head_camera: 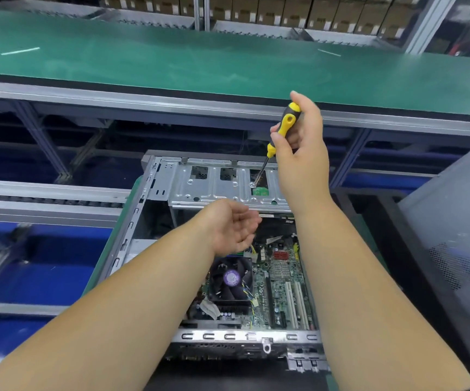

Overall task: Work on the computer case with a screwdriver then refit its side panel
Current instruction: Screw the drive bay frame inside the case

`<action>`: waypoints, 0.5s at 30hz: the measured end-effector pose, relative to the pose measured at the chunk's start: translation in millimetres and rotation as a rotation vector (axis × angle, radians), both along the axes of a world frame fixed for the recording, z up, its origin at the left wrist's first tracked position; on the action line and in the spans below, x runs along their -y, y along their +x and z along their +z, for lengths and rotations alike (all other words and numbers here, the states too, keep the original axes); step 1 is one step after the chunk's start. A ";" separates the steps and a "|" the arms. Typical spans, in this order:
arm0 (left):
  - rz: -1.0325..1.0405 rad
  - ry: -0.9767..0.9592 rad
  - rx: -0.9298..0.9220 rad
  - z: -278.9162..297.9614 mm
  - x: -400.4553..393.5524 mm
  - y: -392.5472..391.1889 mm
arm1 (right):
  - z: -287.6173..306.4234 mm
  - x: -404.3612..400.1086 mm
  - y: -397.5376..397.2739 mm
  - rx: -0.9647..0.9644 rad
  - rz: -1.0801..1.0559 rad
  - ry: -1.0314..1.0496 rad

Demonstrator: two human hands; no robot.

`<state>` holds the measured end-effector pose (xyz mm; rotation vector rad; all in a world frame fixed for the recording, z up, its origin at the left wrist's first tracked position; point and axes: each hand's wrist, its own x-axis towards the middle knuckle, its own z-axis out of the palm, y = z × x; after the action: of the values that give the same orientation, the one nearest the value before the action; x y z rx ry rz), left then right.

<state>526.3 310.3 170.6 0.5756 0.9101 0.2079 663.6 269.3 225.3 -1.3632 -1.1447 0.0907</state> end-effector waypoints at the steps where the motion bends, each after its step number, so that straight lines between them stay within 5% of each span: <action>1: -0.021 -0.009 -0.045 -4.2 -0.9 -0.1 | -4.4 -2.6 1.3 0.011 -0.001 -0.018; 15: 0.069 0.092 -0.039 -34.8 -15.1 13.0 | -36.9 -10.4 14.1 0.052 0.050 -0.105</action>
<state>539.4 325.4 135.7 0.6358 0.9629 0.3026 677.6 279.8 188.4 -1.4366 -1.2321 0.1538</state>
